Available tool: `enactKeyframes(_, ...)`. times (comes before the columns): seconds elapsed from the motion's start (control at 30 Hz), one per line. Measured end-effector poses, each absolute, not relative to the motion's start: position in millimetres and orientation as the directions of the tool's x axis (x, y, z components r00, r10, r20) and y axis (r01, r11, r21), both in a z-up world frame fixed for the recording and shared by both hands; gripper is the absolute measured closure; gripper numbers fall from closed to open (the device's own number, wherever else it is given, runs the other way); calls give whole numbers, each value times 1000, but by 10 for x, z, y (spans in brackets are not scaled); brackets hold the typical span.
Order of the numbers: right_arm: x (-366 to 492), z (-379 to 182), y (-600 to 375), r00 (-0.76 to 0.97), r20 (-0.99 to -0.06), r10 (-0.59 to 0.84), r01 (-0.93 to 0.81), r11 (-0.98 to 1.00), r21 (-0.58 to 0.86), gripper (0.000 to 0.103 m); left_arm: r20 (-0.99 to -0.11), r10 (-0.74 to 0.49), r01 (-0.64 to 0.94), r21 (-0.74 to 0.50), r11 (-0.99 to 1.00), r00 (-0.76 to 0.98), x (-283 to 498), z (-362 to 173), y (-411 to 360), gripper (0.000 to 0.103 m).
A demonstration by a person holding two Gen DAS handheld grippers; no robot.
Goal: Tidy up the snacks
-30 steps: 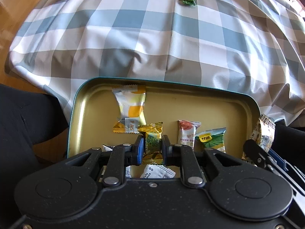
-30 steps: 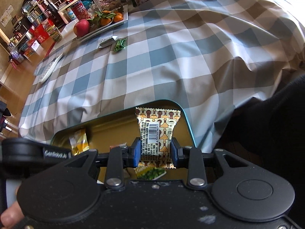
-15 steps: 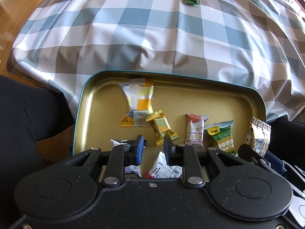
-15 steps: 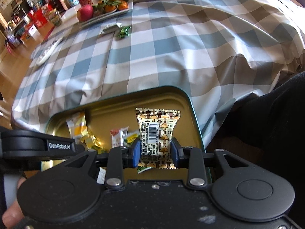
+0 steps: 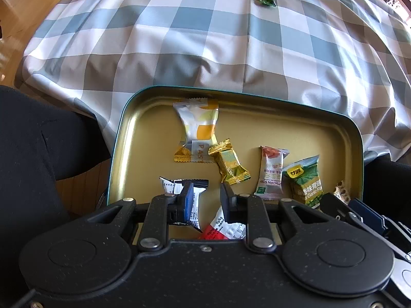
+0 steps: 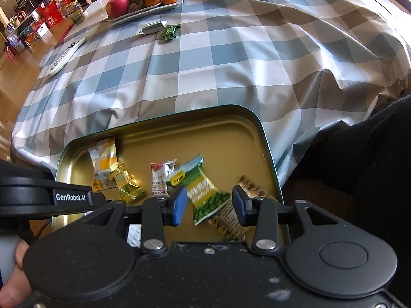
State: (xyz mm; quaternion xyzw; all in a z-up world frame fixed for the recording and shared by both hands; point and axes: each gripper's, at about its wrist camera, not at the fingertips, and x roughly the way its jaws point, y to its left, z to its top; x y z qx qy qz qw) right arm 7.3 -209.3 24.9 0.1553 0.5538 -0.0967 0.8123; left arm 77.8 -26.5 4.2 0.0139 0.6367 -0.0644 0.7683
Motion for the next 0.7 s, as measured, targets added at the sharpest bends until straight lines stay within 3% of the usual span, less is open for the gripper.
enactKeyframes(0.7, 121, 74, -2112, 274, -956, 110, 349, 914, 205, 62, -991, -67, 125, -52, 991, 118, 774, -26, -243, 71)
